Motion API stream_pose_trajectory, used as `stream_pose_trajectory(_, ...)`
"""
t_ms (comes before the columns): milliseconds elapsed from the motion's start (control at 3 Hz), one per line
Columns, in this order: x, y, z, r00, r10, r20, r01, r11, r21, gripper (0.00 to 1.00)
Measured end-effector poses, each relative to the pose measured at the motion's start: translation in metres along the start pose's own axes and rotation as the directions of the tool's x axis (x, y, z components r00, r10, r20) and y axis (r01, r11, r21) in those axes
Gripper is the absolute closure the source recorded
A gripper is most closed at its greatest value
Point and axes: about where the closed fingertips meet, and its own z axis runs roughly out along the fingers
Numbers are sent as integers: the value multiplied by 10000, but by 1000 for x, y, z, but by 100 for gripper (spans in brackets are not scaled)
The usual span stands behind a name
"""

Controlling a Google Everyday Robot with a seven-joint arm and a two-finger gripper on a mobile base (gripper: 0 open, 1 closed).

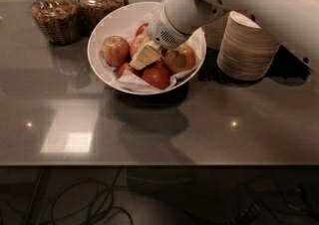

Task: Pick apple from white bowl

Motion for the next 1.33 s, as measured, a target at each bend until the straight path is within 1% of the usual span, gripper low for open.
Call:
stream_pose_trajectory(333, 3, 2, 0, 10000, 39, 29, -39, 10000, 30, 0)
stream_pose_trajectory(667, 3, 2, 0, 10000, 39, 29, -39, 10000, 30, 18)
stream_pose_trajectory(1333, 3, 2, 0, 10000, 38, 29, -38, 10000, 29, 66)
